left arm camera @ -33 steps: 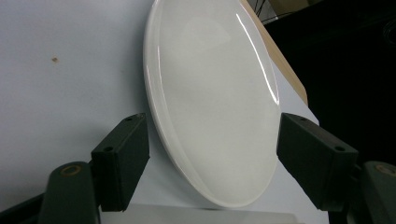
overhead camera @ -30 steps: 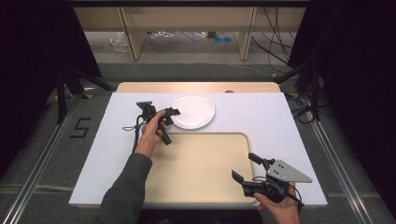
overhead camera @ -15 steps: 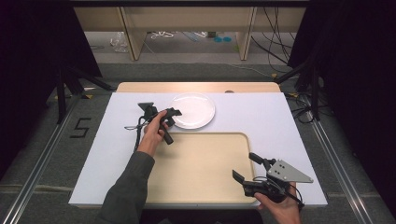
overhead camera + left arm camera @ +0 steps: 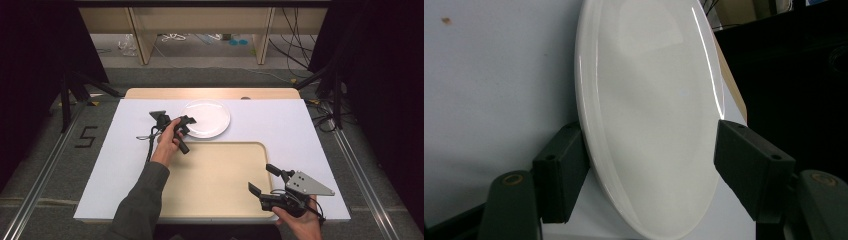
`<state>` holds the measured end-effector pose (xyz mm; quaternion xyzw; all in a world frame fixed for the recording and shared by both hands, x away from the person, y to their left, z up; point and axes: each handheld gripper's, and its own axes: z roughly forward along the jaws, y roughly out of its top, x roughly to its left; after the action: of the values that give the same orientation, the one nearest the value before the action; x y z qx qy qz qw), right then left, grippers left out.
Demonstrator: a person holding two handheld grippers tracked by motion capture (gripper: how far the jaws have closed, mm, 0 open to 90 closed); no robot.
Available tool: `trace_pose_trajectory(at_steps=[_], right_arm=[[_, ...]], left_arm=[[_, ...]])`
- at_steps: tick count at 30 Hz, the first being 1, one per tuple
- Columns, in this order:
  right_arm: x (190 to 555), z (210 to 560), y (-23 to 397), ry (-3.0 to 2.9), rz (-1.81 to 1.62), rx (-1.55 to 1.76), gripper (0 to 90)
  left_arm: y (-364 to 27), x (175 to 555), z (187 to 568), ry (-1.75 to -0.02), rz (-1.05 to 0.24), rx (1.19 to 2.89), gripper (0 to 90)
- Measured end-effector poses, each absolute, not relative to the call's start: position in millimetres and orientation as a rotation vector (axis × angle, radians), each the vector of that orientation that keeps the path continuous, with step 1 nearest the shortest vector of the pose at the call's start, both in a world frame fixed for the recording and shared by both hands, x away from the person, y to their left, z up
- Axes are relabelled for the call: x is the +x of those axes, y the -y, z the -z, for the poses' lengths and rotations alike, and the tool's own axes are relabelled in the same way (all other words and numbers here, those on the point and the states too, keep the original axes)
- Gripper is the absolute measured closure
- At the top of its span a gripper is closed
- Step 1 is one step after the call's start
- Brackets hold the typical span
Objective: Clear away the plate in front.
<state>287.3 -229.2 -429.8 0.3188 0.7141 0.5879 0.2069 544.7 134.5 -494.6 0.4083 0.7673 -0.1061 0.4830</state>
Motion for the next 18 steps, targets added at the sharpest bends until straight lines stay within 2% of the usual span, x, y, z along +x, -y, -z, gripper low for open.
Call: trace_pose_trajectory(at_steps=[18], right_arm=[[287.2,430.0,229.6,-2.000,-1.624,0.883,19.5]], left_arm=[[-130.7,544.9,500.1,-1.937,0.205,0.895,42.9]])
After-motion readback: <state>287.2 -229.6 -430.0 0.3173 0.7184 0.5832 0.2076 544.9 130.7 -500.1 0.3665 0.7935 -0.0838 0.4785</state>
